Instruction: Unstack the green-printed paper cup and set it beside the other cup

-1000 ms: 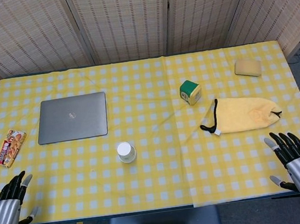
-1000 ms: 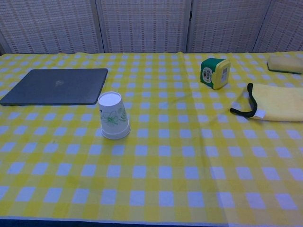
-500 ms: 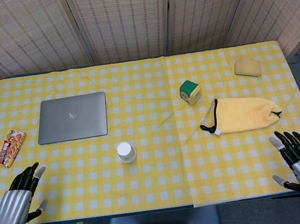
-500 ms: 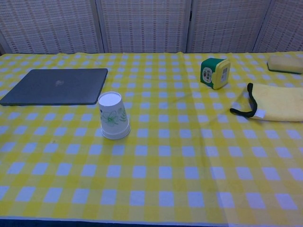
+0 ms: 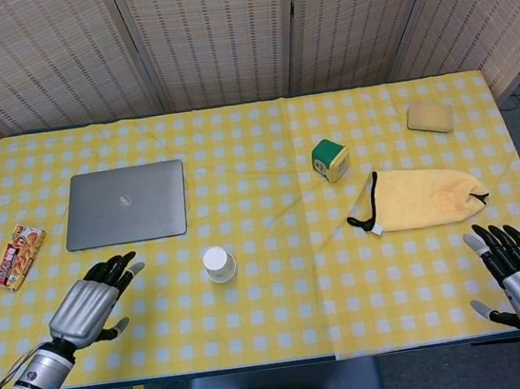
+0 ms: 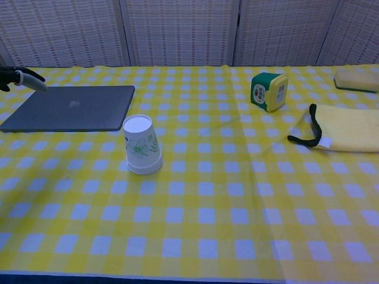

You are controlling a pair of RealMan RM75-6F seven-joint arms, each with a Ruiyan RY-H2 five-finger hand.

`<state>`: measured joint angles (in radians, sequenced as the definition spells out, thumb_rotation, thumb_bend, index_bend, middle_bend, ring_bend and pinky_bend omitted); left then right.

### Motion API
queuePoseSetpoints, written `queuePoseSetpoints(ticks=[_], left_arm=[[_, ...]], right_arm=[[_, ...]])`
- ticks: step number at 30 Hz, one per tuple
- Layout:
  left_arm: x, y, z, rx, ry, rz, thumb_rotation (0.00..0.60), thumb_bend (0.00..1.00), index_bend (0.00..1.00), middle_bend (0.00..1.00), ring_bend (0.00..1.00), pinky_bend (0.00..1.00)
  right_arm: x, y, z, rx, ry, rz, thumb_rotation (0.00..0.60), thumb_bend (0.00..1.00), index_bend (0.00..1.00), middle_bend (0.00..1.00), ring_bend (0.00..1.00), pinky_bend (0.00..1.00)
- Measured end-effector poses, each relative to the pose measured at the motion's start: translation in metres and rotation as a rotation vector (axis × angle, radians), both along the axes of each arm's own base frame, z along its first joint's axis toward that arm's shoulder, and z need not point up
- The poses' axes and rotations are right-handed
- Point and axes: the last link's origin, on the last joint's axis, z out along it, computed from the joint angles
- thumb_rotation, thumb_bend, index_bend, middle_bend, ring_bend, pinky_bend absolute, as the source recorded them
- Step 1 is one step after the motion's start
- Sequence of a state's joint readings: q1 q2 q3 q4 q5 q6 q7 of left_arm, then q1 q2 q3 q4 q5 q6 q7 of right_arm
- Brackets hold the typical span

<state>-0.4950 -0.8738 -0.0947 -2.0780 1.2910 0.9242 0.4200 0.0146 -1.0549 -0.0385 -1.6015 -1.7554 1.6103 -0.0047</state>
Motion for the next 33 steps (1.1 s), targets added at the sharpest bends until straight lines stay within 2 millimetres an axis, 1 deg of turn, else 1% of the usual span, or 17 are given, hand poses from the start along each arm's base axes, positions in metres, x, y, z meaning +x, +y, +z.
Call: queuePoseSetpoints(ticks=[5, 11, 18, 26, 29, 33], left_arm=[[0.021, 0.026, -0.008, -0.024, 0.037, -0.015, 0.6, 0.32, 0.11, 0.0, 0.0, 0.16], [0.052, 0.046, -0.023, -0.058, 0.075, -0.074, 0.6, 0.32, 0.13, 0.0, 0.0, 0.17], [0.07, 0.059, -0.044, -0.103, 0.098, -0.072, 0.6, 0.32, 0.13, 0.0, 0.0, 0.16], [0.092, 0.071, -0.072, -0.155, 0.134, -0.08, 0.6, 0.32, 0.15, 0.0, 0.0, 0.16], [0.097, 0.075, -0.08, -0.165, 0.145, -0.086, 0.6, 0.32, 0.15, 0.0, 0.0, 0.16], [0.103, 0.08, -0.086, -0.167, 0.155, -0.091, 0.6, 0.32, 0.15, 0.0, 0.0, 0.16]], right_arm=[[-0.003, -0.008, 0.003, -0.007, -0.009, -0.029, 0.6, 0.15, 0.0, 0.0, 0.0, 0.0], [-0.005, -0.016, 0.006, 0.002, -0.028, -0.046, 0.6, 0.15, 0.0, 0.0, 0.0, 0.0], [-0.009, -0.024, 0.011, 0.003, -0.046, -0.057, 0.6, 0.15, 0.0, 0.0, 0.0, 0.0], [-0.011, -0.026, 0.014, 0.021, -0.056, -0.059, 0.6, 0.15, 0.0, 0.0, 0.0, 0.0], [-0.012, -0.025, 0.015, 0.017, -0.061, -0.061, 0.6, 0.15, 0.0, 0.0, 0.0, 0.0], [-0.013, -0.025, 0.017, 0.016, -0.065, -0.067, 0.6, 0.15, 0.0, 0.0, 0.0, 0.0]])
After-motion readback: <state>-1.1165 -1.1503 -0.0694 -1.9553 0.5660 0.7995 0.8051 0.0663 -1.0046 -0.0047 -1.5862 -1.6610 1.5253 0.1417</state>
